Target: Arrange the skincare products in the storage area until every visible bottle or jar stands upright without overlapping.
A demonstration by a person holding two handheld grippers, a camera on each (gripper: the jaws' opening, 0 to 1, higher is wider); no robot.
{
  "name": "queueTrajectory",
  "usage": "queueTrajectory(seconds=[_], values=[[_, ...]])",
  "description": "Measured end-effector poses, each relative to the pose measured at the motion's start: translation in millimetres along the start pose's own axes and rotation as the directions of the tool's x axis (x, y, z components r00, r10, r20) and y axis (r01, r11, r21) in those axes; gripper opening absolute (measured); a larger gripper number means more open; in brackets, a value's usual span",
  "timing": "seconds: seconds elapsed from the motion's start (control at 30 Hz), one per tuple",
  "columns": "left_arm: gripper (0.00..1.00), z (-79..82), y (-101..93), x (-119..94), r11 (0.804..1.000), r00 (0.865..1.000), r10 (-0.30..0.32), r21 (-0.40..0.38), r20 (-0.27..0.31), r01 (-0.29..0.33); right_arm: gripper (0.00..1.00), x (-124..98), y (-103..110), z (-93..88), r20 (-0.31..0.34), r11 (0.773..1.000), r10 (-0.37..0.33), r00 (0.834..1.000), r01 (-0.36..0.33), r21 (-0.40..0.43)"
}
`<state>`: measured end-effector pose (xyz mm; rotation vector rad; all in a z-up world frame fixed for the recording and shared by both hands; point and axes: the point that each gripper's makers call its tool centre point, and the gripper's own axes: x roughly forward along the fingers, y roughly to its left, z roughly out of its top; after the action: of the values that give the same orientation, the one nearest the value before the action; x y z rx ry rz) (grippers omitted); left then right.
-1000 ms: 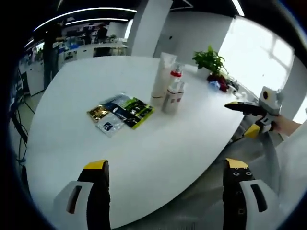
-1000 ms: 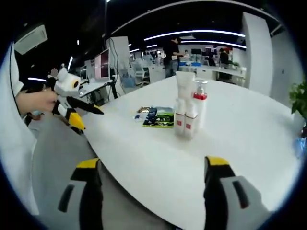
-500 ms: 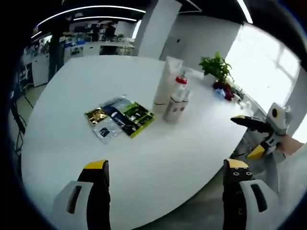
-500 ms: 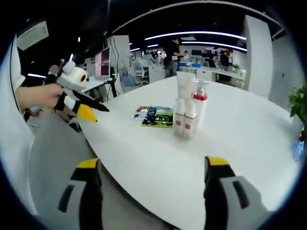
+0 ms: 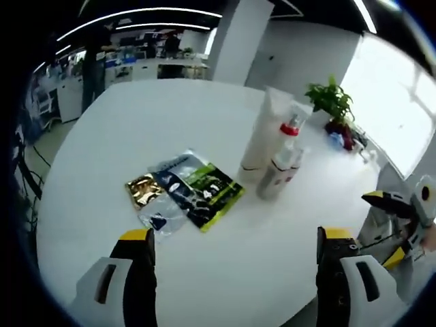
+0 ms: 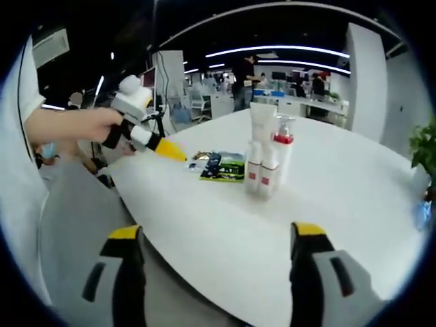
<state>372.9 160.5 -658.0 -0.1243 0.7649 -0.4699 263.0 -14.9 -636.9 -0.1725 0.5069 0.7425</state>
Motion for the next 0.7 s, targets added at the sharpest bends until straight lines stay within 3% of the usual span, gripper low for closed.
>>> queueTrajectory(seconds=[0.2,0.37,0.53,0.7], values=[[0.96,11.5,3.5,25,0.999,0.999,0.032,0.007,-0.021,-0.032,0.89,0,-2,-0.6,-0.003,1.000,-0.016,1.000,0.016,0.002],[0.95,18.6,19.3,47,0.992,0.991,0.118,0.042,-0.055,-0.116,0.89,0,-5,-1.9,-0.008,1.000,-0.027,1.000,0.027,0.015],[0.96,23.1,30.3,65,0.983,0.982,0.168,0.087,-0.082,-0.161,0.89,0,-8,-3.6,-0.016,0.999,-0.041,0.999,0.041,0.027],[0.96,25.4,45.7,80,0.977,0.972,0.214,0.034,-0.099,-0.211,0.88,0,-11,-5.3,-0.025,0.998,-0.051,0.998,0.052,0.047]])
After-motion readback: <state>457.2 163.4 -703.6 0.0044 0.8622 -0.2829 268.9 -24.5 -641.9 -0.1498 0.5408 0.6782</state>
